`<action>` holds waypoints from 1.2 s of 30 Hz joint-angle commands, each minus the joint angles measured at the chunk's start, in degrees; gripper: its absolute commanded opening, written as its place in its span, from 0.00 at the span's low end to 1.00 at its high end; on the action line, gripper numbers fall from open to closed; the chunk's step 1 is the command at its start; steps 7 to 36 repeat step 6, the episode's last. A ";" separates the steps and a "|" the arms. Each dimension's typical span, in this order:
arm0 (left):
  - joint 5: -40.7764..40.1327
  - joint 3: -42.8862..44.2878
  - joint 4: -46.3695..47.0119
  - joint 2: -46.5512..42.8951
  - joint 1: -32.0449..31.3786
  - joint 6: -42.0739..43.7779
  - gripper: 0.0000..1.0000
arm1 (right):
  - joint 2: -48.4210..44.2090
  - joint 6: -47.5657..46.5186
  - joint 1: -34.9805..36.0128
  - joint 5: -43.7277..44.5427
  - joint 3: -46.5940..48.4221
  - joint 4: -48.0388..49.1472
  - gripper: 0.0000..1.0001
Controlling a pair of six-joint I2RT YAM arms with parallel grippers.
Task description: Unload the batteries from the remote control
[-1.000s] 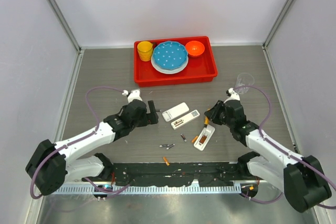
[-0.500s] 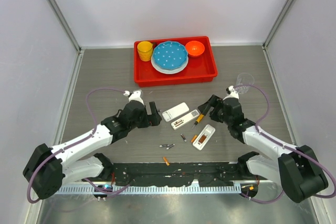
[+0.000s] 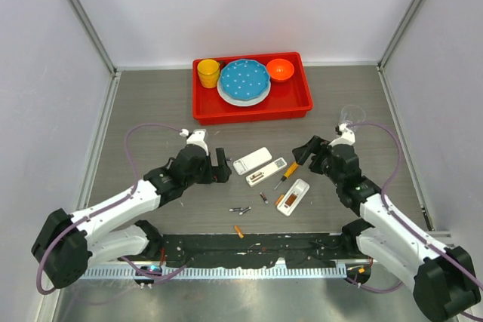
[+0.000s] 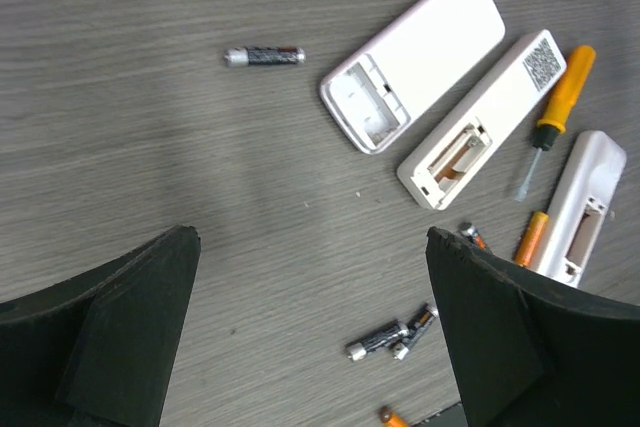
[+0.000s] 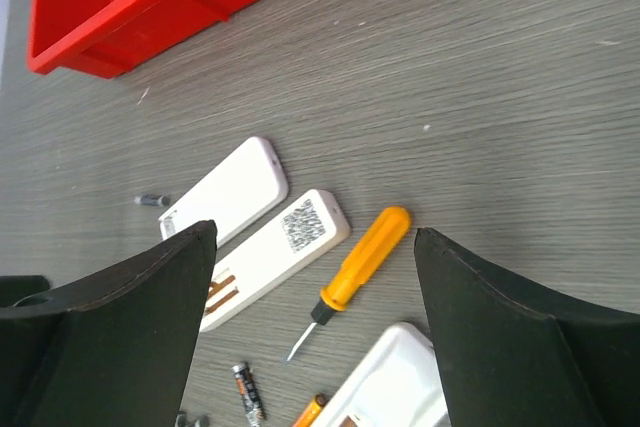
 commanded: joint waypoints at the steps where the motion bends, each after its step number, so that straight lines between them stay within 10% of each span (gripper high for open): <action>1: -8.46 6.02 -6.12 -3.50 0.16 6.69 1.00 | -5.32 -5.46 0.08 9.59 3.50 -6.64 0.85; 36: -13.73 5.68 -5.87 -7.90 0.07 13.45 1.00 | -11.74 -9.86 0.09 19.43 1.76 -3.76 0.89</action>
